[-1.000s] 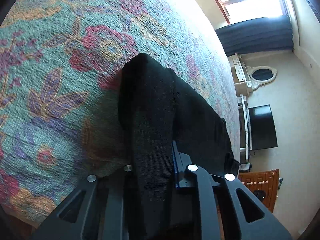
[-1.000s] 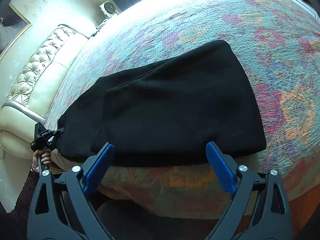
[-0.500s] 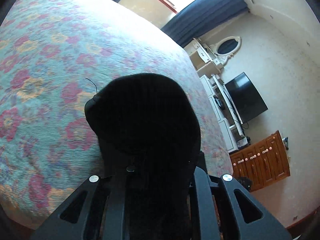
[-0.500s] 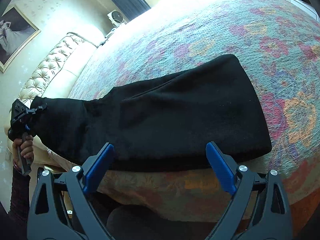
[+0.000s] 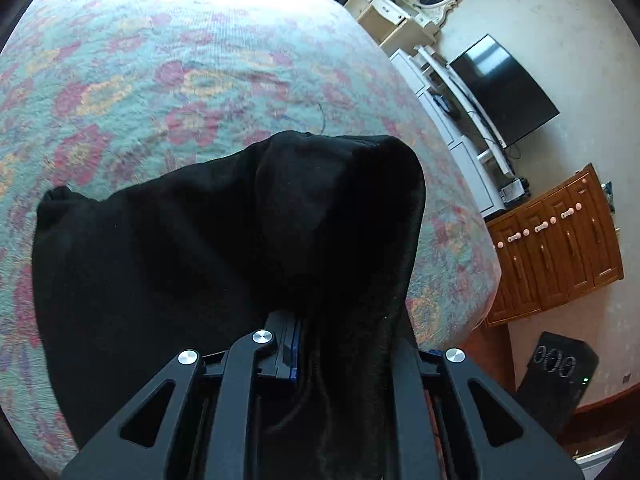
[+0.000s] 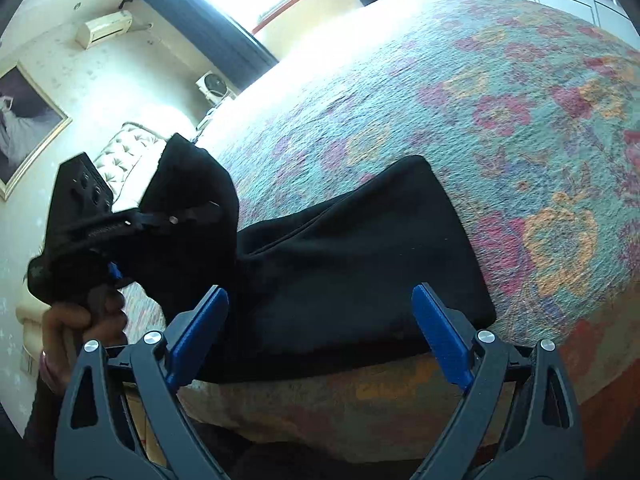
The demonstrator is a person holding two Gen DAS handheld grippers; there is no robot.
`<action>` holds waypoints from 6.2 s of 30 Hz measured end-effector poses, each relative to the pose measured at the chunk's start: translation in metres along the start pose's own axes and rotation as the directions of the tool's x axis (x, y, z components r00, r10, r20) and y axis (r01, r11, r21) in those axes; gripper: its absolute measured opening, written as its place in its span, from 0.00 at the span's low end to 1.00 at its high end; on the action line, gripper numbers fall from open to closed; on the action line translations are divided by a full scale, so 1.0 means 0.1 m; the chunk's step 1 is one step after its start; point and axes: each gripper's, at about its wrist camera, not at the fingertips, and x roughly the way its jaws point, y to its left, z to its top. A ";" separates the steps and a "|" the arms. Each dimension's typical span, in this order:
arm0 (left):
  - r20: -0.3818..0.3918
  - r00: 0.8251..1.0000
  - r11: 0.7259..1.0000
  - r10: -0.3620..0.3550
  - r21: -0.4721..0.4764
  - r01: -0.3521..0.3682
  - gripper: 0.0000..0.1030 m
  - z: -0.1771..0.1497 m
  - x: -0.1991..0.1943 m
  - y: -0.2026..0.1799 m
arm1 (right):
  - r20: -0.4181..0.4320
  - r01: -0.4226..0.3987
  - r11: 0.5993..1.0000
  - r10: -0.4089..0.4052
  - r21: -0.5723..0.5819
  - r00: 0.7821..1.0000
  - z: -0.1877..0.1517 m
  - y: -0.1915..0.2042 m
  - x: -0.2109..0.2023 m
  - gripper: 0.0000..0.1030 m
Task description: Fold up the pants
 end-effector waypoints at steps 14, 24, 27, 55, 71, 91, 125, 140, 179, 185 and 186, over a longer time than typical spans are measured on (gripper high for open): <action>-0.048 0.989 0.983 -0.141 -0.124 0.134 0.40 -0.12 0.26 0.02 | 0.045 -0.030 0.995 0.027 0.090 0.999 0.06 -0.22 -0.06 0.90; 0.243 0.965 0.984 -0.095 -0.122 0.127 0.74 -0.61 -0.88 0.63 | -0.033 -0.158 0.982 0.163 0.106 0.986 0.11 -0.23 0.04 0.90; 0.230 0.970 0.956 -0.085 -0.257 0.144 0.80 -0.75 -1.02 1.16 | -0.078 -0.147 0.986 0.153 0.079 0.985 0.15 -0.21 0.16 0.90; 0.312 0.925 0.679 -0.217 -0.633 0.372 0.89 -1.25 -0.98 2.53 | -0.268 -0.031 0.998 0.015 -0.054 0.963 0.20 0.14 0.96 0.50; 0.281 0.920 0.720 -0.275 -0.573 0.390 0.89 -1.03 -0.78 2.23 | -0.150 -0.017 0.994 0.001 -0.105 0.989 0.45 0.04 0.39 0.13; 0.259 0.911 0.783 -0.321 -0.469 0.409 0.89 -0.67 -0.33 1.87 | -0.198 -0.038 0.979 0.079 0.202 0.977 0.22 -0.90 0.41 0.81; 0.078 0.930 0.877 -0.358 -0.313 0.364 0.34 -0.64 0.06 1.57 | -0.206 -0.165 0.973 0.197 0.160 0.959 0.04 -0.94 0.67 0.54; 0.131 0.957 0.900 -0.260 -0.325 0.289 0.30 -0.68 -0.18 1.61 | -0.187 -0.197 0.966 0.228 0.170 0.956 0.04 -0.54 0.81 0.39; 0.306 0.933 0.789 -0.191 -0.517 0.332 0.45 -0.96 -0.86 2.42 | -0.388 -0.326 0.932 0.362 0.160 0.847 -0.16 0.38 1.70 0.55; 0.399 0.899 0.810 -0.180 -0.459 0.365 0.53 -0.82 -1.04 2.56 | -0.353 -0.344 0.927 0.374 0.147 0.858 0.04 0.32 1.65 0.74; 0.394 0.899 0.813 -0.189 -0.451 0.369 0.53 -0.76 -1.02 2.56 | -0.350 -0.347 0.925 0.380 0.154 0.856 0.08 0.30 1.68 0.75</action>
